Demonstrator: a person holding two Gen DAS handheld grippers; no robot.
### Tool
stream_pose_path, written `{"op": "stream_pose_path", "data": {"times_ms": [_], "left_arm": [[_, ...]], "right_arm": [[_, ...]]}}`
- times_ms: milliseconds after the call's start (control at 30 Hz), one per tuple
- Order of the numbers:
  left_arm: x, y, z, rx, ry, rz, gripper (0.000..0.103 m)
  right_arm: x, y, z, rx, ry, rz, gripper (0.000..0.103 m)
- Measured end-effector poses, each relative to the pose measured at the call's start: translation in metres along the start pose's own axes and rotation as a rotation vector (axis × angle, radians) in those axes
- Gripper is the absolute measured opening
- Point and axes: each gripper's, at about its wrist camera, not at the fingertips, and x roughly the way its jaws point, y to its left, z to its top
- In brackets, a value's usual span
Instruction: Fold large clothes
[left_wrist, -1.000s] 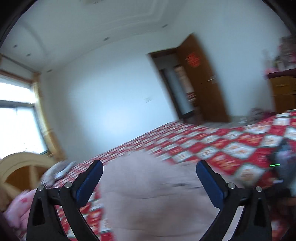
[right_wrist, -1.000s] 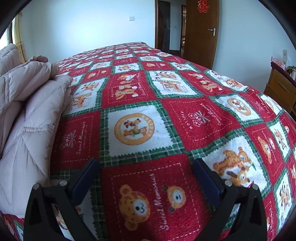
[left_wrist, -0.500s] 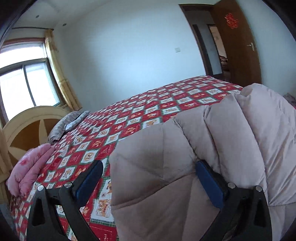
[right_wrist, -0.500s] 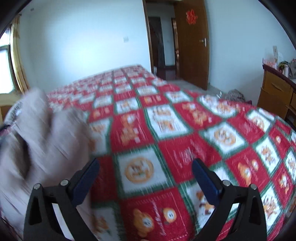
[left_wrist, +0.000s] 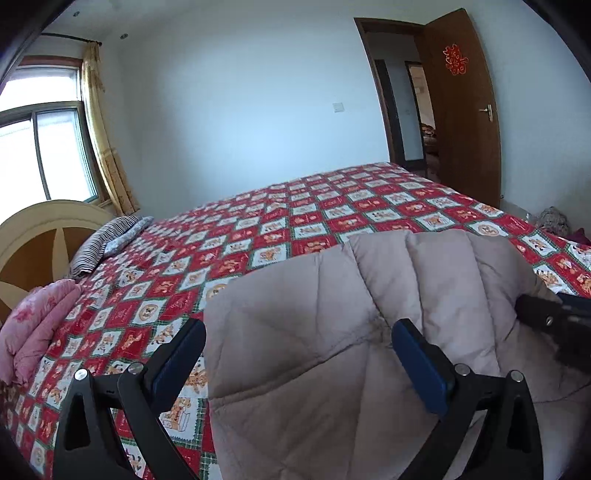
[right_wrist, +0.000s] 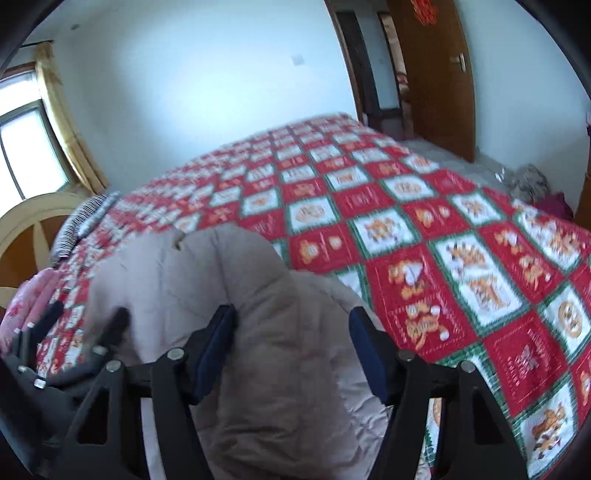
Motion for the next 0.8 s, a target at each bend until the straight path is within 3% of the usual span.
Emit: {"op": "stream_pose_path", "data": {"times_ms": [100, 300, 800], "left_arm": [[0.025, -0.009, -0.006, 0.012, 0.093, -0.041, 0.102], [0.037, -0.015, -0.017, -0.018, 0.1, -0.047, 0.102], [0.054, -0.012, -0.029, -0.068, 0.125, -0.093, 0.102]], "right_arm": [[0.01, -0.005, -0.011, -0.01, 0.02, -0.023, 0.068], [0.034, -0.025, -0.014, -0.004, 0.071, -0.004, 0.081], [0.048, -0.024, -0.03, -0.004, 0.087, -0.005, 0.084]]}}
